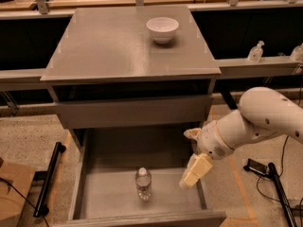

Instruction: Pick water bottle from middle drawer and place on counter

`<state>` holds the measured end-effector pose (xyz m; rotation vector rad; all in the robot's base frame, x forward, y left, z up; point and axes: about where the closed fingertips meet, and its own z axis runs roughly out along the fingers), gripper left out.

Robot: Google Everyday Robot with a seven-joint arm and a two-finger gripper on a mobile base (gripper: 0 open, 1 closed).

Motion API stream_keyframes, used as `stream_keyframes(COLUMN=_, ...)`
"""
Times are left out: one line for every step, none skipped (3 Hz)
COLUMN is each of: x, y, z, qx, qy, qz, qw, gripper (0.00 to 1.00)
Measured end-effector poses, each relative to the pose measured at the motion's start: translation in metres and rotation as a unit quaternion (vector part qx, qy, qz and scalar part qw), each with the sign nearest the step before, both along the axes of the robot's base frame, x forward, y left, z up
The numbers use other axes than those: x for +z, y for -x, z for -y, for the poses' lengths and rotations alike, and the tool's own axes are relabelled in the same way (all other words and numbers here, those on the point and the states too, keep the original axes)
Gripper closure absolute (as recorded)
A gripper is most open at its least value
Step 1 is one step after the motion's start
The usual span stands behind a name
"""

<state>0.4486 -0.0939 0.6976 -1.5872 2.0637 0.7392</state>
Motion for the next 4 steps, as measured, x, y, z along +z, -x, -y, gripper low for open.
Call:
stream_keyframes(x=-0.016, y=0.006, z=-0.002, qx=-0.019, qy=-0.023, qz=-0.024, qw=0.9993, gripper=0.00)
stream_keyframes(x=-0.060, y=-0.009, z=-0.044, qx=-0.018, qy=-0.066, qz=-0.015, qw=0.9975, gripper=0.00)
stream_keyframes(x=-0.097, y=-0.034, z=-0.074, qx=-0.024, qy=-0.084, qz=0.003, qw=0.9962, gripper=0.00)
stream_keyframes(x=-0.133, y=-0.059, z=-0.101, qx=-0.027, qy=-0.083, qz=0.020, qw=0.9960, gripper=0.00)
